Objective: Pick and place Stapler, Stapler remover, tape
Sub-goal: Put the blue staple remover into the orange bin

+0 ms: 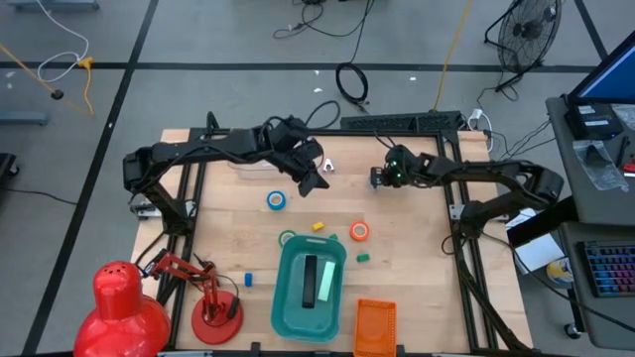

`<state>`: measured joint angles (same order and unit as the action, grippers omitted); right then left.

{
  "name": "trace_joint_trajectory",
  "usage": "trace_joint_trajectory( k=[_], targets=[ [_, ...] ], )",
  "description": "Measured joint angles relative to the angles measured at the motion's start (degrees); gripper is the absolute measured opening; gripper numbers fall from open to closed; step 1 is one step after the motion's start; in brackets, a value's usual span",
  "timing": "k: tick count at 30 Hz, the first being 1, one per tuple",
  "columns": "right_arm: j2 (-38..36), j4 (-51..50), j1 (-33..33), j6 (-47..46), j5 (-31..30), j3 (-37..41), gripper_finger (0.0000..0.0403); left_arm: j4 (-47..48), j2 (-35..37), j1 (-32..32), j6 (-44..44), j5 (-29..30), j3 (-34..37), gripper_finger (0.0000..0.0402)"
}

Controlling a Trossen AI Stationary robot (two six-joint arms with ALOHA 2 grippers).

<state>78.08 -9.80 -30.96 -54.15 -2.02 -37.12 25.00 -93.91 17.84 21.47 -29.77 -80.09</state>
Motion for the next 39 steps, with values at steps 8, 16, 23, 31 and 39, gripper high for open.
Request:
trace_joint_trajectory(
  k=[8,16,23,31,39],
  targets=[
    [-7.29,1.28,5.39,-4.56,2.89,0.0,0.0001,2.98,0.0,0.12,-0.92,2.07,0.0,0.0004],
    [-19.66,-4.92,20.2,-16.74,8.11,0.0,0.0,4.01,0.0,0.24,-0.8,2.15,0.0,0.0003],
    [-24.03,-13.71,44.25,-29.52,2.62,-5.63,0.0,4.04,0.0,0.24,-0.55,2.13,0.0,0.0004],
    [-11.77,-15.41,63.5,-37.31,-3.9,-16.35,0.0,4.47,0.0,0.24,-0.89,2.76,0.0,0.0003],
    [5.48,-15.29,70.24,-34.6,-0.79,-27.08,0.0,4.32,0.0,-1.56,4.54,4.04,0.0,0.0002]
  ],
)
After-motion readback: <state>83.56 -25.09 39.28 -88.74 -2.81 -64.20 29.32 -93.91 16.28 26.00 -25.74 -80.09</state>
